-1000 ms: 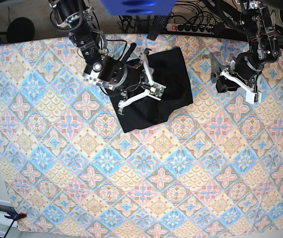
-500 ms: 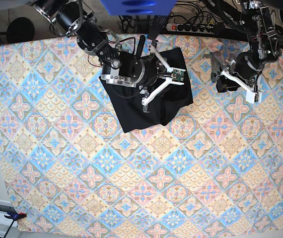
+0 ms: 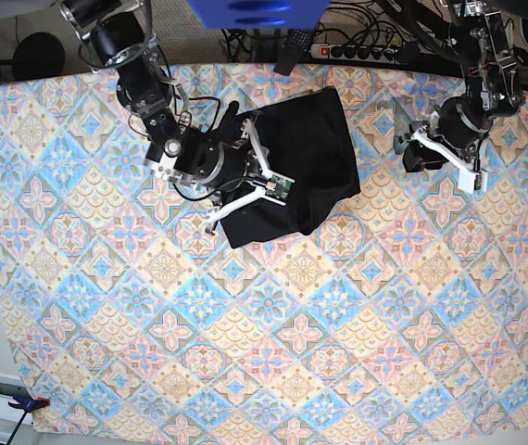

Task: Fold the T-shirt properly
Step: 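Press the folded end flat with the right gripper and bring the left gripper in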

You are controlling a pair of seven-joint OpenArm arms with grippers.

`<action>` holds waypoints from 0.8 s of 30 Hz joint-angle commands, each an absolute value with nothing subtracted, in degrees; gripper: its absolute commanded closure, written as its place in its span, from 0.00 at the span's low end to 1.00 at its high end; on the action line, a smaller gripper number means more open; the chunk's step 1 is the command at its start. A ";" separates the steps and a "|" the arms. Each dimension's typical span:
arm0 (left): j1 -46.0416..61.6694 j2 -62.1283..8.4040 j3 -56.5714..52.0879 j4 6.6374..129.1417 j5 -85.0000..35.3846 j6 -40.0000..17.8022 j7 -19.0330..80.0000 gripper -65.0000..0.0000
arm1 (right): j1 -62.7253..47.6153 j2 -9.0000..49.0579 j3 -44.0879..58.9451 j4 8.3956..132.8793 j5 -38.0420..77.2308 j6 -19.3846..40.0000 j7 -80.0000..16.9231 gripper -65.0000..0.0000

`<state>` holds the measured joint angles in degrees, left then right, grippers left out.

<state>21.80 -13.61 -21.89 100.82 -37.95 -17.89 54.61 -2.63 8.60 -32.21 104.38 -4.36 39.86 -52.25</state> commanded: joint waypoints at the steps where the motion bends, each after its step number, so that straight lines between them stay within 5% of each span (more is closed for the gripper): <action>1: 21.67 -14.20 -22.20 101.93 -38.73 -18.15 53.67 0.64 | -2.51 8.92 -33.80 105.54 -3.65 40.00 -51.30 0.78; 16: 20.26 -15.16 -22.29 102.55 -38.73 -18.15 53.58 0.64 | 6.20 11.30 -50.51 99.21 -0.13 40.00 -56.31 0.78; 24: 22.81 -16.04 -21.58 107.74 -38.81 -18.24 54.02 0.64 | 6.37 11.30 -38.90 102.64 0.04 40.00 -55.16 0.78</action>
<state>22.24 -15.35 -21.26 106.85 -38.63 -18.09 54.57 5.98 11.75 -38.72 101.41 -1.10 39.83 -56.62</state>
